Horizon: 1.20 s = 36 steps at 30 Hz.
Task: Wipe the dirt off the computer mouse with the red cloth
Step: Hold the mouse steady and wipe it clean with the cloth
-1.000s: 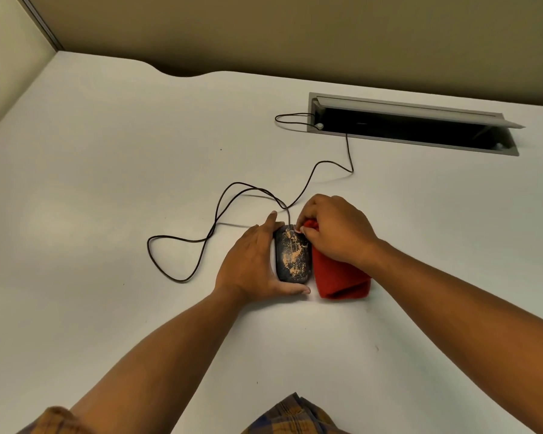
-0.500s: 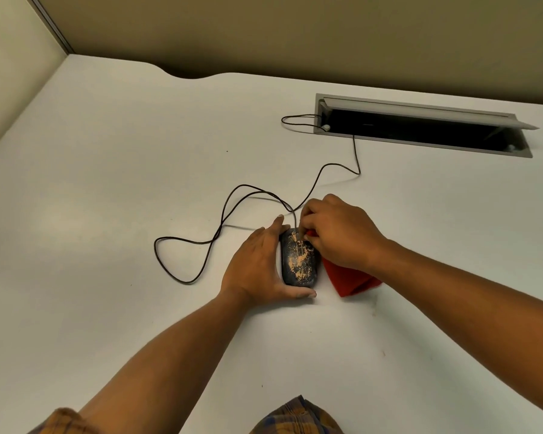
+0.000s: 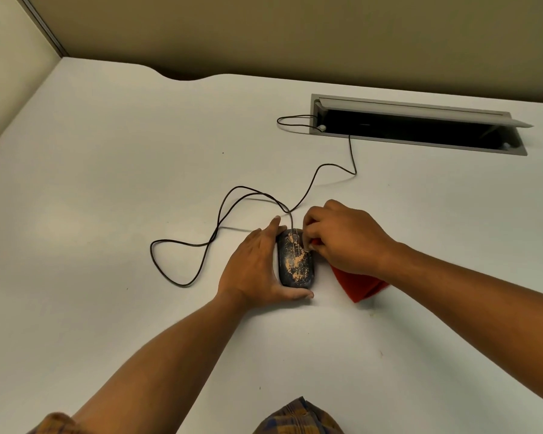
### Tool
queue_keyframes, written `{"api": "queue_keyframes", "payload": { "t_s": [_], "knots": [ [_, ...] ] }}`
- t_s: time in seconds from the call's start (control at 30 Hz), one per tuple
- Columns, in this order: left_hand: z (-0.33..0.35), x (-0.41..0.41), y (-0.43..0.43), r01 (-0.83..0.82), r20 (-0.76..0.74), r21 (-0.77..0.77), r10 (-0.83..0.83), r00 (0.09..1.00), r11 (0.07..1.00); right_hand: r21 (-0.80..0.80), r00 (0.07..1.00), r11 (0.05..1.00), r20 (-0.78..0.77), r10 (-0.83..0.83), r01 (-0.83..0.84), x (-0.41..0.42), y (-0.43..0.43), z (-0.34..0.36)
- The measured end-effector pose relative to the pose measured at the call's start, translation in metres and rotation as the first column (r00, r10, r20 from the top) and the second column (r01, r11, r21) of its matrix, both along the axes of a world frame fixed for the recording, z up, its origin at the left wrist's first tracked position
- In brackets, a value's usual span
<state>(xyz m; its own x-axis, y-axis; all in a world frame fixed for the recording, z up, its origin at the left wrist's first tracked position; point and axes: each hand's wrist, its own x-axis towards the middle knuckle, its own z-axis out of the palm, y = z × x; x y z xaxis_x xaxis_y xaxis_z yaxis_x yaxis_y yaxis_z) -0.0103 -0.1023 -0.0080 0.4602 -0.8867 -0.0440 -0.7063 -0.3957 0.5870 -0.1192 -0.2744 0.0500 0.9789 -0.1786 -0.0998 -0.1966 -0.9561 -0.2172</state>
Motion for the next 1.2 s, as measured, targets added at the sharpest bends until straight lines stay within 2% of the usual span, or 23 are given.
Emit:
{"api": "queue_keyframes", "payload": {
  "t_s": [0.2, 0.47, 0.63, 0.87, 1.0, 1.2],
  "knots": [
    [0.003, -0.001, 0.000, 0.007, 0.004, -0.005, -0.007, 1.000, 1.000, 0.052, 0.988, 0.987, 0.005, -0.153, 0.153, 0.024, -0.004, -0.010],
    [0.001, 0.000, 0.000, 0.010, -0.002, 0.005, -0.010, 1.000, 1.000, 0.060, 0.997, 0.995, -0.005, -0.076, 0.076, 0.006, 0.006, -0.004],
    [0.001, 0.000, 0.000, 0.003, -0.003, -0.025, -0.004, 1.000, 1.000, 0.050, 0.985, 0.984, -0.010, -0.172, 0.172, 0.030, -0.007, -0.008],
    [-0.003, 0.000, -0.001, 0.005, 0.002, -0.021, -0.005, 1.000, 1.000, 0.099, 0.983, 0.980, 0.040, -0.179, 0.175, 0.005, 0.008, -0.013],
    [-0.002, 0.000, 0.001, -0.001, -0.006, 0.008, 0.001, 1.000, 1.000, 0.098, 0.994, 0.990, 0.038, -0.103, 0.099, -0.014, 0.014, -0.010],
    [-0.004, 0.000, 0.000, -0.003, -0.015, 0.014, 0.003, 1.000, 1.000, 0.142, 0.973, 0.973, 0.114, -0.200, 0.183, -0.003, 0.010, -0.016]
  ]
}}
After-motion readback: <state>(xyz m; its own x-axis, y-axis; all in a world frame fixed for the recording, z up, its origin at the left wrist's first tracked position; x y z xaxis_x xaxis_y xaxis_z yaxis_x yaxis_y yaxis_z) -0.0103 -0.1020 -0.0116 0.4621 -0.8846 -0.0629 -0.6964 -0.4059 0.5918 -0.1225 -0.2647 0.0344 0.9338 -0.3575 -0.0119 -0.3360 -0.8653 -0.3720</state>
